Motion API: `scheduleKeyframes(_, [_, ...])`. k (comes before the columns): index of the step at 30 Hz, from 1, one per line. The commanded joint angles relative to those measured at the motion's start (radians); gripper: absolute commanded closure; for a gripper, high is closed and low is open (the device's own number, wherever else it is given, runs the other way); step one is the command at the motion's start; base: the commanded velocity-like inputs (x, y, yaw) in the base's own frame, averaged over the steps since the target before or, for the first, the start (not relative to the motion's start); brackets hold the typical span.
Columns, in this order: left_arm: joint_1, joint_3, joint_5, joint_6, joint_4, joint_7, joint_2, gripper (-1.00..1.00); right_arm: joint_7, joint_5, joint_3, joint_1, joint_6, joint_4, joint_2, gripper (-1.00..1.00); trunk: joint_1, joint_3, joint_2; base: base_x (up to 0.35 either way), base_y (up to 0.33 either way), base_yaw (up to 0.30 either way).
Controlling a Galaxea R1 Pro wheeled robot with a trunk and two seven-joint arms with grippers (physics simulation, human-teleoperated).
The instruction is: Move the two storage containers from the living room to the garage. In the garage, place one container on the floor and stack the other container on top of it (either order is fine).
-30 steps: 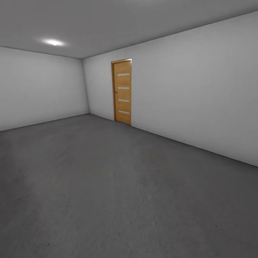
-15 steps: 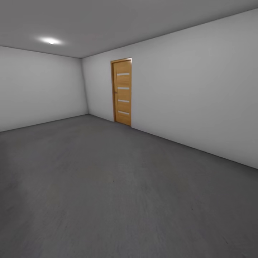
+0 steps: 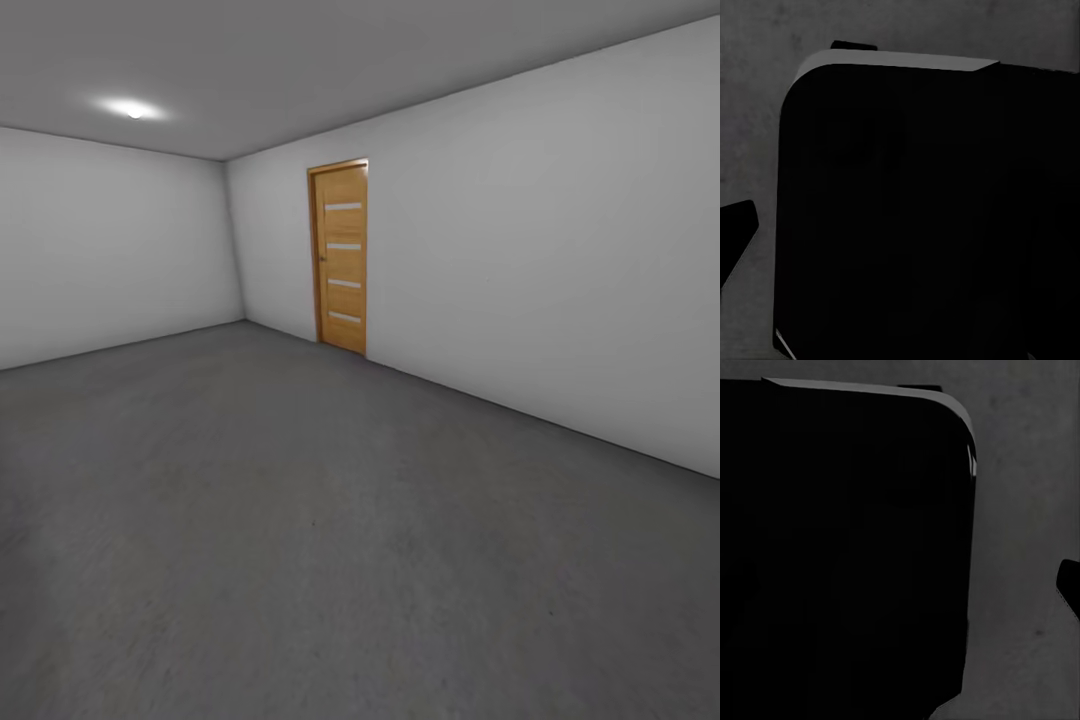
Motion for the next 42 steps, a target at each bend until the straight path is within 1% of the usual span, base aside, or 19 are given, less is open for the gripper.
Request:
scheduleKeyframes(1, [0.0, 0.003, 0.008, -0.002, 0.0, 0.0, 0.0, -1.0, 0.0, 0.0, -0.001, 0.0, -0.003, 0.0, 0.002, -1.0, 0.001, -0.001, 0.0, 0.321, 0.0, 0.0])
scheduleKeyframes(5, [0.0, 0.003, 0.008, -0.002, 0.0, 0.0, 0.0, -1.0, 0.0, 0.0, -0.004, 0.0, -0.004, 0.0, 0.005, -1.0, 0.001, -0.001, 0.0, 0.321, 0.0, 0.0])
scheduleKeyframes(11, [0.0, 0.003, 0.008, -0.002, 0.0, 0.0, 0.0, -1.0, 0.0, 0.001, -0.003, 0.0, -0.004, 0.0, 0.0, -1.0, 0.001, -0.001, 0.0, 0.321, 0.0, 0.0])
scheduleKeyframes(19, [0.0, 0.003, 0.008, -0.002, 0.0, 0.0, 0.0, -1.0, 0.0, 0.001, -0.002, -0.001, -0.004, 0.0, 0.005, -1.0, 0.001, -0.001, 0.0, 0.321, 0.0, 0.0])
scheduleKeyframes(42, [0.0, 0.003, 0.008, -0.002, 0.0, 0.0, -0.001, -1.0, 0.0, 0.002, 0.0, -0.001, -0.004, 0.0, 0.002, -1.0, 0.001, -0.001, 0.0, 0.321, 0.0, 0.0])
